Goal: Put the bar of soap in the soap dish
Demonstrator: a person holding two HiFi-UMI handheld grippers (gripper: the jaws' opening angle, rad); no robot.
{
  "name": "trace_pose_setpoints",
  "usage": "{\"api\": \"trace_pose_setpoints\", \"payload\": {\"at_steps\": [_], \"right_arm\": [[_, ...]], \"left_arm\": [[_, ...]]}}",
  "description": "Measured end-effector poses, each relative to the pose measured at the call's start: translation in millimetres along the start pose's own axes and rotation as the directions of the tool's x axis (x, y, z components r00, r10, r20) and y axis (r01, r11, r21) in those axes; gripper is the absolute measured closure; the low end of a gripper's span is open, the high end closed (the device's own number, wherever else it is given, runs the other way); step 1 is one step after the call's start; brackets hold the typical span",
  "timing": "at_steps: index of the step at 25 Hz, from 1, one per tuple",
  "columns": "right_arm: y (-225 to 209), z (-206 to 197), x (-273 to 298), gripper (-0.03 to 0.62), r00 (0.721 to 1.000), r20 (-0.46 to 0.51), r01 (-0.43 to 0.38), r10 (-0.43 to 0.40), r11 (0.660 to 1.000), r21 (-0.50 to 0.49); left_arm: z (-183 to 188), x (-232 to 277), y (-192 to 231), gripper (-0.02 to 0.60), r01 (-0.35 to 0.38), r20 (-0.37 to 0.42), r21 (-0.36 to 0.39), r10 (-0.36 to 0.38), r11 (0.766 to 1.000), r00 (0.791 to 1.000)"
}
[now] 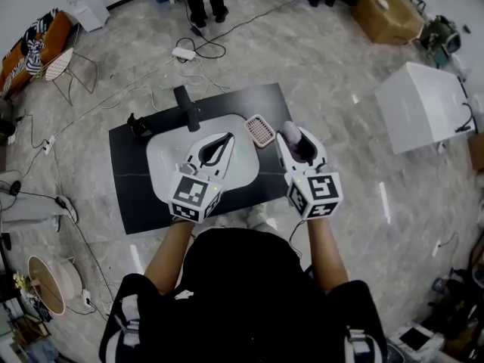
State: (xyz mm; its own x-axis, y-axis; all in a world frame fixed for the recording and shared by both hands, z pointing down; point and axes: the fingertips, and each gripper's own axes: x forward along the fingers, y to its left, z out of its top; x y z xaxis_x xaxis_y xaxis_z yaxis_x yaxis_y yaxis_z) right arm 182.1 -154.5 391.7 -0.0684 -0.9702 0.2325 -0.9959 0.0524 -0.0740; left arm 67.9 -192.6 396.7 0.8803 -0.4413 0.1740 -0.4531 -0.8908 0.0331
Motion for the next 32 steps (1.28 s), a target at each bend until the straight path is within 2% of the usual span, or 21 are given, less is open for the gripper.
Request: {"api": "trace_pose_setpoints", "payload": {"at_steps": [7, 14, 20, 28, 32], "right_arm": [[-25.8, -14.7, 31.1, 0.419, 0.995, -0.062, -0.073, 0.074, 0.997, 0.013], [-37.8, -34.5, 65.0, 0.419, 0.979, -0.125, -0.162, 0.164, 0.986, 0.027], [-41.8, -65.1, 90.5, 0.419, 0.949, -0.219, -0.229, 0.228, 0.973, 0.024], [-42.9, -99.0, 119.3, 0.419, 0.9, -0.318, -0.301, 0.298, 0.953, 0.04], [-44.1, -121.9, 128.7, 0.419, 0.87, -0.379, -0.325, 0.315, 0.945, 0.039]], "left_arm": [[-8.8, 32.2, 6.9, 0.56, -0.052, -0.037, -0.024, 0.052, 0.998, 0.998], [-24.8, 53.0, 21.1, 0.56, -0.128, -0.073, -0.062, 0.123, 0.99, 0.99], [-41.1, 58.8, 29.2, 0.56, -0.197, -0.1, -0.091, 0.188, 0.976, 0.977], [-62.6, 70.0, 39.1, 0.56, -0.249, -0.14, -0.113, 0.232, 0.962, 0.963], [-69.7, 71.7, 43.4, 0.56, -0.268, -0.149, -0.174, 0.244, 0.947, 0.958]]}}
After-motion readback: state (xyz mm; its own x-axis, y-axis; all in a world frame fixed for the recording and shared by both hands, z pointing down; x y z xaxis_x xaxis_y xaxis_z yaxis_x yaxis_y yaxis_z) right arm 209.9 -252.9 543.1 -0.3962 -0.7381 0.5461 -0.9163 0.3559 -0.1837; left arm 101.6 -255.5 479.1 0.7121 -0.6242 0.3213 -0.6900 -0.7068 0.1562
